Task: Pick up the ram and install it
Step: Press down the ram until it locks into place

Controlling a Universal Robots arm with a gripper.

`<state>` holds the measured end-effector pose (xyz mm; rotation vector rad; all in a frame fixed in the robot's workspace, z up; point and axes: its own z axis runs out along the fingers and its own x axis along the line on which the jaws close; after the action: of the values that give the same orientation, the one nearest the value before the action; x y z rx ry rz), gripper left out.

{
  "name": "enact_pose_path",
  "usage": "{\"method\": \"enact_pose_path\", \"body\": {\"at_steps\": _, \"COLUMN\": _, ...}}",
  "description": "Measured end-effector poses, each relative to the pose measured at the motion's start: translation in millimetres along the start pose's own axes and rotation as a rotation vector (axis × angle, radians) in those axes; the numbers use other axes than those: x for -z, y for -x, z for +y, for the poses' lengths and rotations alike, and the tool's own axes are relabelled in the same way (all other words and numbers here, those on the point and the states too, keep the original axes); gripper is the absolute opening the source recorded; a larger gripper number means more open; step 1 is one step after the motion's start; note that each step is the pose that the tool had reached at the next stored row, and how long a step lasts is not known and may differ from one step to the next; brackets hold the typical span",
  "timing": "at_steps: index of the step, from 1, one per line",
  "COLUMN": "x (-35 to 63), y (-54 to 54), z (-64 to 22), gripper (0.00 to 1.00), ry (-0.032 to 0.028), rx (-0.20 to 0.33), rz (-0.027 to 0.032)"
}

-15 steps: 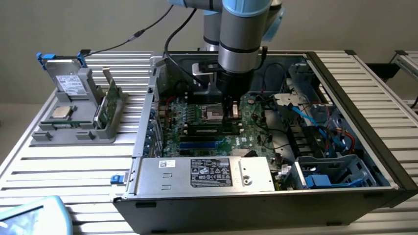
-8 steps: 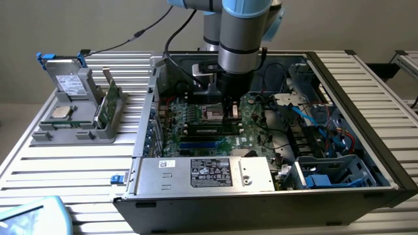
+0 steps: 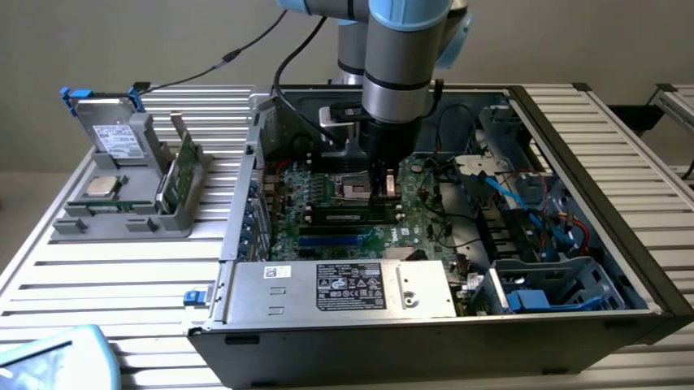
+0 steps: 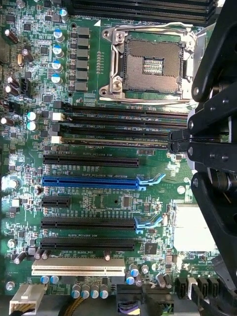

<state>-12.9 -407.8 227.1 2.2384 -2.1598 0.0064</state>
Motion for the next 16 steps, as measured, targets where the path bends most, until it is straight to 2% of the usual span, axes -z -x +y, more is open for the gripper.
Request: {"method": "enact_pose_path", "body": {"at_steps": 16, "x": 2.9, "y": -0.1, "z": 3.2, "gripper": 0.11, "ry": -0.0001, "rx": 0.000, "rz": 0.0000}}
